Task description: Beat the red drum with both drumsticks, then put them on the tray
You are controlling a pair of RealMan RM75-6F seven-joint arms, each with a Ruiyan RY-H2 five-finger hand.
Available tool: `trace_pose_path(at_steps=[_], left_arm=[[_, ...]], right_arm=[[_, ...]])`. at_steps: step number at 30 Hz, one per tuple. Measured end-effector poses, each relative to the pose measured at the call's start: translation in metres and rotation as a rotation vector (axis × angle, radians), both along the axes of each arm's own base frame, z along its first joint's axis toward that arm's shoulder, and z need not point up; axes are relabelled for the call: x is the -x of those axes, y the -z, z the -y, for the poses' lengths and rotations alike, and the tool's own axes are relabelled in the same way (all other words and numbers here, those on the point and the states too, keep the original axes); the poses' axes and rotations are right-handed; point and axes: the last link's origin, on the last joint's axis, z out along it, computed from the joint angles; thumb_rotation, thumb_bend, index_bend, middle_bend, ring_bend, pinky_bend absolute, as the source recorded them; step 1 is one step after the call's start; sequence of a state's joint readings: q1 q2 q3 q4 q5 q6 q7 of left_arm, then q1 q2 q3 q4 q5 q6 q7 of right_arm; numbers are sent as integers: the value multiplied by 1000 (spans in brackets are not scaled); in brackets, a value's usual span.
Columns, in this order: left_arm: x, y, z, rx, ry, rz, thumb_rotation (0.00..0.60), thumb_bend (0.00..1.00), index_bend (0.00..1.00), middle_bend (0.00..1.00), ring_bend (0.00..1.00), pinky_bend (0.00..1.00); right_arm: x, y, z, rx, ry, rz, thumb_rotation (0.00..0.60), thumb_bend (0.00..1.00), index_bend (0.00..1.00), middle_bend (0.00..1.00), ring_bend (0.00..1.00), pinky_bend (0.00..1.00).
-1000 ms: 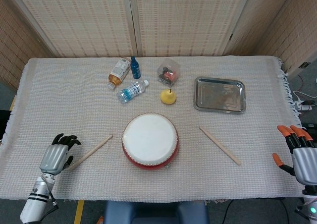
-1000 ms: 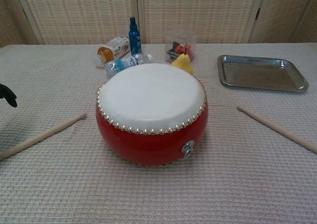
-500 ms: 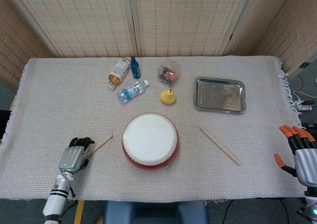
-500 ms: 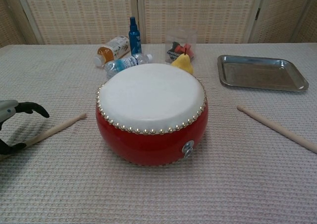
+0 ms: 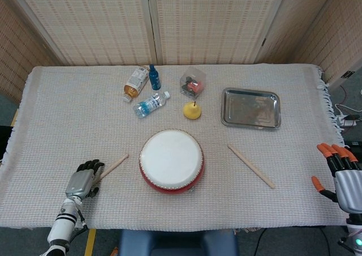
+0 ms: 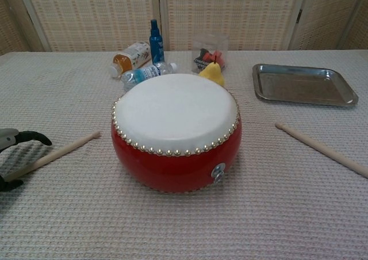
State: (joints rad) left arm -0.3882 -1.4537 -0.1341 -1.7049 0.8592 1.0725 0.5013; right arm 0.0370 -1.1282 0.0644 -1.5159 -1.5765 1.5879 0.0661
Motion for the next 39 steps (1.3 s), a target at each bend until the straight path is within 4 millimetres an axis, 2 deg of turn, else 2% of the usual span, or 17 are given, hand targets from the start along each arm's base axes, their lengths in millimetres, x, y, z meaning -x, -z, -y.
trace_pose_path(at_steps=[4,11,17,29,39], left_arm=[[4,1,-1,9,-7,-11,600,322,255,41,5,63],[11,2,-1,-8,-8,-66,600,323,280,46,6,63],[11,2,3,0,-5,-40,600,322,413,96,18,63],[6,-4,21,83,98,-35,600,323,455,119,21,63],[12,-4,22,73,124,-76,600,331,469,128,21,63]], right_arm=[[-1,0,-1,0,2,-2,600,292,132,133,0,138],[-1,1,-2,-3,4,-2,600,292,132,133,0,135],[-2,0,-2,-1,3,-2,600,292,131,133,0,133],[-3,0,-4,0,2,1,600,292,132,133,0,129],[-5,-1,-6,6,-4,2,600,292,132,133,0,124]])
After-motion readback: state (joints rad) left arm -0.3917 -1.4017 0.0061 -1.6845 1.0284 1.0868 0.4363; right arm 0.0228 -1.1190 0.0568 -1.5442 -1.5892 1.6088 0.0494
